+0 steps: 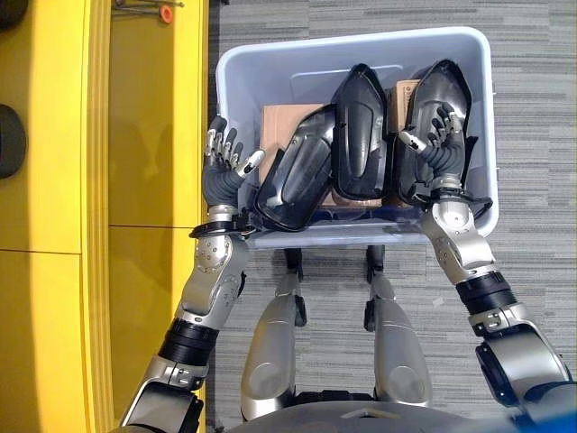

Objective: Move parts from the plastic box to the shelf.

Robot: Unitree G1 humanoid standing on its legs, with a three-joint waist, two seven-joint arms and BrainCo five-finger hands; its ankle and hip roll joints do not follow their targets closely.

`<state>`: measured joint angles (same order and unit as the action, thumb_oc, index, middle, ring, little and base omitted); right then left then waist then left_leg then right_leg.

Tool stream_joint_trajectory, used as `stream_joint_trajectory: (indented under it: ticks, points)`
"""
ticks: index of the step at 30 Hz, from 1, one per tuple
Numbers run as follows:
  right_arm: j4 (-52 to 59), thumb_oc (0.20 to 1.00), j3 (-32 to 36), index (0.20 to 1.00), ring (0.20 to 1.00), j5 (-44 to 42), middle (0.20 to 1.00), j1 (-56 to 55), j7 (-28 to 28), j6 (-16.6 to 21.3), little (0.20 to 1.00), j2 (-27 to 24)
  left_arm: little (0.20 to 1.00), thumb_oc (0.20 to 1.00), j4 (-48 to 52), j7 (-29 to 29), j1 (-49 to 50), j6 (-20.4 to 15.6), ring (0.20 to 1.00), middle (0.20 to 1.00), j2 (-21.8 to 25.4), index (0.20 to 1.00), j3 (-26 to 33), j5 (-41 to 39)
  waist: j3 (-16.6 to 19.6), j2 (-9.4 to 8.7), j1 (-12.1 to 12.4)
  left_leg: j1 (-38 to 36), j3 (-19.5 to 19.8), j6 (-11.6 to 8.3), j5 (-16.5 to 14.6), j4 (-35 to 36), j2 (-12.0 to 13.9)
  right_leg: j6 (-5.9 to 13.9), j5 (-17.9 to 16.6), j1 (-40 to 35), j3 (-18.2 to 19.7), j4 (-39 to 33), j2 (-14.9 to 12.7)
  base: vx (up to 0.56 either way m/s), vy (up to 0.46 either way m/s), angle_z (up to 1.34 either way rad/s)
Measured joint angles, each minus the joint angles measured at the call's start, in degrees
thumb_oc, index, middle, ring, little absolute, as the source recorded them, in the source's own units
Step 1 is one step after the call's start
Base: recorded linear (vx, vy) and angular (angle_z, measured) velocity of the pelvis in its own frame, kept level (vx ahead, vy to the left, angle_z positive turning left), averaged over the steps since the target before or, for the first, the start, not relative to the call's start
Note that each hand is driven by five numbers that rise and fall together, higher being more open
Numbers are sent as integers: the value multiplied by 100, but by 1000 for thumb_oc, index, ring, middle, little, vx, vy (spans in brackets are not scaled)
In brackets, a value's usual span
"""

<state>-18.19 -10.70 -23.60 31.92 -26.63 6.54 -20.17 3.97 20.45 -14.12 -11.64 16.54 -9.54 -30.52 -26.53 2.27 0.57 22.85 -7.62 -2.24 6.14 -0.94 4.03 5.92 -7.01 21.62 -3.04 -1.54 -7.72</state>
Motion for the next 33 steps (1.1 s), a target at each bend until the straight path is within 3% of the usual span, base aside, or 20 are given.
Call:
stream_joint_trajectory:
  ticks: [8,18,23,33]
  points:
    - [-482,1000,6,1000,1000,3,1000,327,-218,12,1000,-11,1000,1000,-142,1,105,-15,1000,1000,33,1000,-4,-15,-10,21,31,159,-62,30,23,-1,-14,1,0,246,65,88,-26,2,1,-3]
    - [-893,1000,-374,1000,1000,-11,1000,670,-237,-5,1000,12,1000,1000,-142,-5,150,-16,1000,1000,31,1000,-158,-44,-105,195,68,215,-116,41,54,-14,-15,3,5,395,87,240,-32,0,0,-2]
    - [-983,1000,-583,1000,1000,-273,1000,681,-42,-20,1000,387,1000,1000,-141,-3,160,-16,1000,1000,22,1000,-160,-45,-110,196,58,233,-122,36,63,-13,-7,-1,13,451,97,292,-32,0,0,0]
    - [-681,1000,-774,1000,1000,-446,1000,416,164,193,1000,595,1000,1000,-150,83,52,-12,1000,1000,-32,1000,-172,-41,-112,194,28,370,-103,34,110,-21,-1,-32,68,652,77,470,-34,2,1,1]
